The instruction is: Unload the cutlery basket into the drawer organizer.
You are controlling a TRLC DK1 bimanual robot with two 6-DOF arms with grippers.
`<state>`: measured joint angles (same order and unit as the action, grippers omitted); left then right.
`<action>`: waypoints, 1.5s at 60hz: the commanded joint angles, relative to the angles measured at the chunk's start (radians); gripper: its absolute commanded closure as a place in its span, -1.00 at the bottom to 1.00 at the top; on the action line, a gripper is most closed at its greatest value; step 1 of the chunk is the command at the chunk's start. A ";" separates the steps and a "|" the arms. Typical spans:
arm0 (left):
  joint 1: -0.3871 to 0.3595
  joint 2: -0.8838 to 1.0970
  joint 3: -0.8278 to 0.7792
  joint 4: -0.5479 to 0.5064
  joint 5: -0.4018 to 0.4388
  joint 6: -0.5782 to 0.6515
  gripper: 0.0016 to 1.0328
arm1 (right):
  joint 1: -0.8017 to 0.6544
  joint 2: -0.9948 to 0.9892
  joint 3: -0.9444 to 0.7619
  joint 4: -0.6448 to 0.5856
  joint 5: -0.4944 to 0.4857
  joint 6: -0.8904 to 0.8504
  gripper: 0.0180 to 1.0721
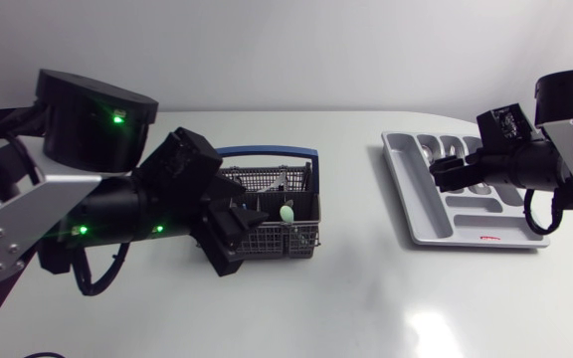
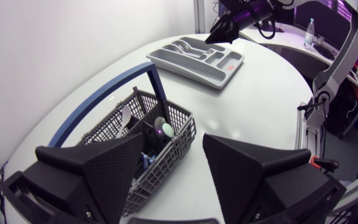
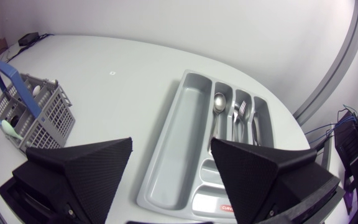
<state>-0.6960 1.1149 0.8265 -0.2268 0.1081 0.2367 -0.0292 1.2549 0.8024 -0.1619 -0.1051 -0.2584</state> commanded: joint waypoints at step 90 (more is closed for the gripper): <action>0.210 0.252 -0.167 0.406 0.246 0.380 0.93 | 0.230 -0.127 -0.187 0.033 0.030 0.002 -0.74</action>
<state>-0.4873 1.3453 0.6495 0.1677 0.3378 0.5884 0.1913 1.1168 0.6373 -0.1375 -0.0822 -0.2623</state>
